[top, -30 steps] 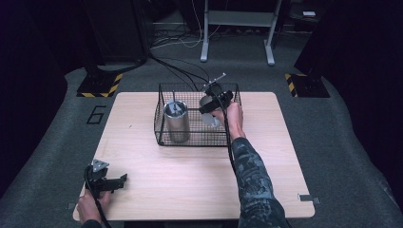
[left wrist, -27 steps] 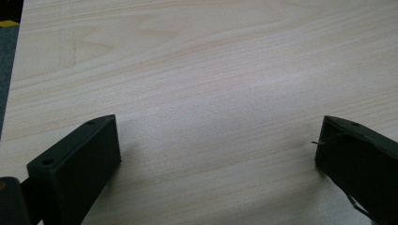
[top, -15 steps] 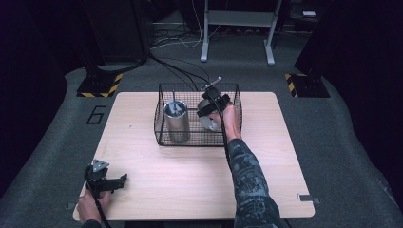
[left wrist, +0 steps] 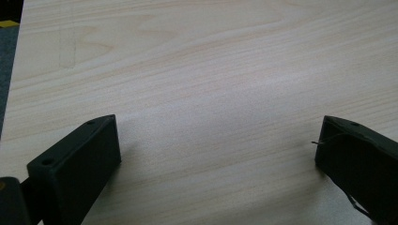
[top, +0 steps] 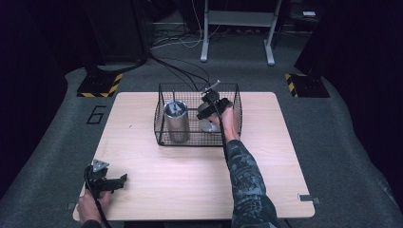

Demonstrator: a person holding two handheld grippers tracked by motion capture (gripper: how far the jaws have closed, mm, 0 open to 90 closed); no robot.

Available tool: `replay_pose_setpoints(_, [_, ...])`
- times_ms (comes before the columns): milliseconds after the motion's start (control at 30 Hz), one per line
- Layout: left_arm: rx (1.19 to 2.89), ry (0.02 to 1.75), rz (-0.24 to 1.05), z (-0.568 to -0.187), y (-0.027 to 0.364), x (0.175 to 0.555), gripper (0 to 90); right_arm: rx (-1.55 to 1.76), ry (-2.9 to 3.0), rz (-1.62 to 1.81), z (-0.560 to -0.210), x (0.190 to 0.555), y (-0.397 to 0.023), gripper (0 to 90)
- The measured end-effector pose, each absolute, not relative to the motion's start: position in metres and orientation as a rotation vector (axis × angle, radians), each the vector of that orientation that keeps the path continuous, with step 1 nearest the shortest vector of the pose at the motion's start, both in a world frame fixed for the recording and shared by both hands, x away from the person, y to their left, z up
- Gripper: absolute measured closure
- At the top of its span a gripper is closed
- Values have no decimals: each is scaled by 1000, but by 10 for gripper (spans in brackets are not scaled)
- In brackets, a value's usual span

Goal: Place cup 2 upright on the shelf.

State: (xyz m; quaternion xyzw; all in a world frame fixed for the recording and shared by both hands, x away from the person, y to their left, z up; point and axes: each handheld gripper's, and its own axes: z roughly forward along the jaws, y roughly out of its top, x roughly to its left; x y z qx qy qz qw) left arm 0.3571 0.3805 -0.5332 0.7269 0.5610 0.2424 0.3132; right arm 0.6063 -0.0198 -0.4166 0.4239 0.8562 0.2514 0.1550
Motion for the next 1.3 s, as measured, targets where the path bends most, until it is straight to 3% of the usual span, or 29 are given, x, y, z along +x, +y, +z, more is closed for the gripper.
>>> replay_pose_setpoints(633, [1918,1479,640,-533,381,357,2,1390,2430,748,-417,609,-30,12])
replay_pose_setpoints(1300, [1913,1488,637,-533,380,357,2,1287,2390,936,-360,561,-43,0])
